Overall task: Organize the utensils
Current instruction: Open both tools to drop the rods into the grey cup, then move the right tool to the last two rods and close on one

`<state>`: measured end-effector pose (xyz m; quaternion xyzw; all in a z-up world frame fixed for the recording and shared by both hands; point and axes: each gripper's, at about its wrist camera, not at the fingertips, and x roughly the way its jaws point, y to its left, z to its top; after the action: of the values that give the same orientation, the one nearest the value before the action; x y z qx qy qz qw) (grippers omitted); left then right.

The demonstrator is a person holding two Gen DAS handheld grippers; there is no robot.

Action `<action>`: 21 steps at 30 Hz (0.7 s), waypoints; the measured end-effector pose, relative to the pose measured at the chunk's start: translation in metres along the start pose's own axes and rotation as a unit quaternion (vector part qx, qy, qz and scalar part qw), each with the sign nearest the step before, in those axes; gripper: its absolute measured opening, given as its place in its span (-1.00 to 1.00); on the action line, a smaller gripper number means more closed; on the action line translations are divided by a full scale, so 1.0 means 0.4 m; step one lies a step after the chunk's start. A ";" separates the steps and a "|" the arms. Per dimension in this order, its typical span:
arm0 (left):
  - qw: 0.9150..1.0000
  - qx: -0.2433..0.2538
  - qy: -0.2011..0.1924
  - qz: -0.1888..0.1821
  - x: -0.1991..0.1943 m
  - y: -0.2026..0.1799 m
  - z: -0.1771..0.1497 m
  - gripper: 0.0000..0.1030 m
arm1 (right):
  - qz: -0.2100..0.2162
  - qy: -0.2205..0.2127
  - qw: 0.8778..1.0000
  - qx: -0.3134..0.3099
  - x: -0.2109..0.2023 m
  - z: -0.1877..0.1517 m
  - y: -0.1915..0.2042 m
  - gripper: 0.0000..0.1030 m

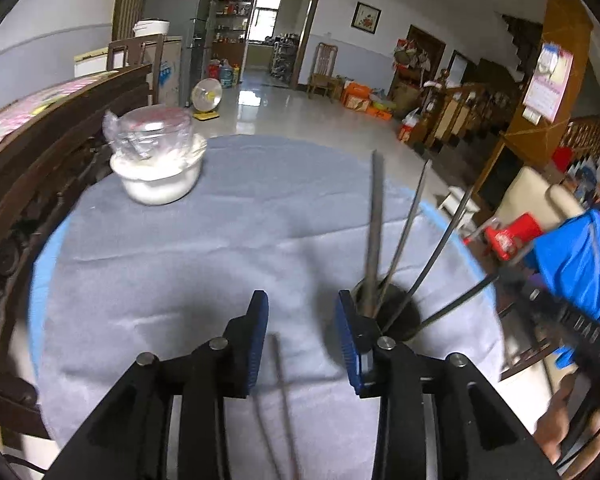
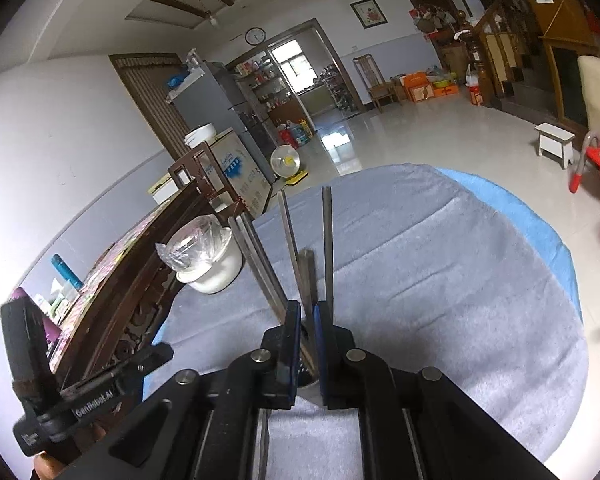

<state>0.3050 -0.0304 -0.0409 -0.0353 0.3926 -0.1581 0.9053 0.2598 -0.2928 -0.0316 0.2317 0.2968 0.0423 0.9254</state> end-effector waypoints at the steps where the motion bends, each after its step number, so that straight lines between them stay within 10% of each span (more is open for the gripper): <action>1: 1.000 0.003 0.005 0.007 -0.004 0.008 -0.015 -0.27 | 0.001 0.000 1.000 0.001 -0.003 -0.006 -0.001 -0.82; 21: 0.991 0.025 0.077 0.110 -0.027 0.121 -0.247 0.11 | 0.030 0.089 0.995 -0.027 0.037 -0.216 0.026 -0.73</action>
<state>0.2390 0.0248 -0.1105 0.0432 0.4584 -0.0701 0.8849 0.2233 -0.2455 -0.0966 0.2110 0.3692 0.0987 0.8997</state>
